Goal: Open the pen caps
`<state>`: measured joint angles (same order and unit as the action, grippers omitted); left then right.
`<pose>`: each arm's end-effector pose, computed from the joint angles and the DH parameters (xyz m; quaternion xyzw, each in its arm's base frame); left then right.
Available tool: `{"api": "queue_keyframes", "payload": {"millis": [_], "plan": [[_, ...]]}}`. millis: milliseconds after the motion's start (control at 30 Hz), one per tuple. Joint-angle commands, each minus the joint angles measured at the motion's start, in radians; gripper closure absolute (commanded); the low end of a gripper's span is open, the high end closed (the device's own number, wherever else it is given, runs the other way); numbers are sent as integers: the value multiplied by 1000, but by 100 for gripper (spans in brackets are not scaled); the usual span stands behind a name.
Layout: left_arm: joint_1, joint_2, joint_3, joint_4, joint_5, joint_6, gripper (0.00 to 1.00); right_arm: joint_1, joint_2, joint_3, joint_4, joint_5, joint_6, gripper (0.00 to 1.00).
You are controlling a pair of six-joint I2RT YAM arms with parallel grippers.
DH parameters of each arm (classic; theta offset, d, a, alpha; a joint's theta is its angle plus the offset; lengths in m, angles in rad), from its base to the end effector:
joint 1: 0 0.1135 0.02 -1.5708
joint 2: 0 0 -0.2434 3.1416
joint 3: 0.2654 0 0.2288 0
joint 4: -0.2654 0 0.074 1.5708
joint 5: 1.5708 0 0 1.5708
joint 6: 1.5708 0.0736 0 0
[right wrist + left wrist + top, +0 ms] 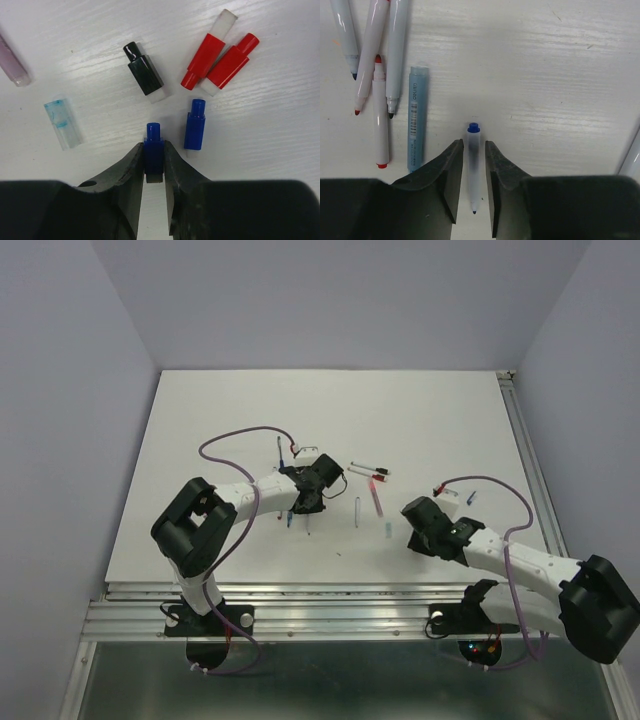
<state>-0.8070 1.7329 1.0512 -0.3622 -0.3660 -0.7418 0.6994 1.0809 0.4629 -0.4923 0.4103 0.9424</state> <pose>0.2544 -0.2276 0.1378 -0.0164 0.9504 -0.0535 0.3059 0.1590 0.0954 0.1225 0.1617 0.9405 0.0283 0.2974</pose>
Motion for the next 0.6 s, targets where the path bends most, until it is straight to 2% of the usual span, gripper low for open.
{"api": "queue_keyframes", "payload": {"millis": [0, 133, 167, 200, 300, 433, 500, 533, 567], "plan": [[-8, -9, 46, -27, -13, -4, 60, -6, 17, -9, 15, 7, 36, 71], [-17, -21, 55, -35, -11, -4, 58, -8, 19, 0, -9, 16, 45, 65], [-17, -24, 56, -38, -10, -2, 56, -8, 8, 3, -12, 15, 45, 60], [-23, -27, 62, -40, -8, -1, 48, -8, 2, 9, -15, 10, 35, 59], [-35, -41, 73, -41, -10, 5, 34, -8, -42, 20, -25, 12, 16, 56], [-52, -47, 107, -52, -7, 12, 31, -8, -124, 39, -46, 12, -8, 51], [-61, -47, 128, -50, 5, 16, 29, -8, -172, 43, -45, 1, -30, 38], [-64, -44, 136, -50, 10, 18, 28, -6, -186, 45, -43, 1, -37, 24], [-69, -42, 147, -49, 15, 21, 27, -8, -205, 43, -39, -1, -42, 18]]}}
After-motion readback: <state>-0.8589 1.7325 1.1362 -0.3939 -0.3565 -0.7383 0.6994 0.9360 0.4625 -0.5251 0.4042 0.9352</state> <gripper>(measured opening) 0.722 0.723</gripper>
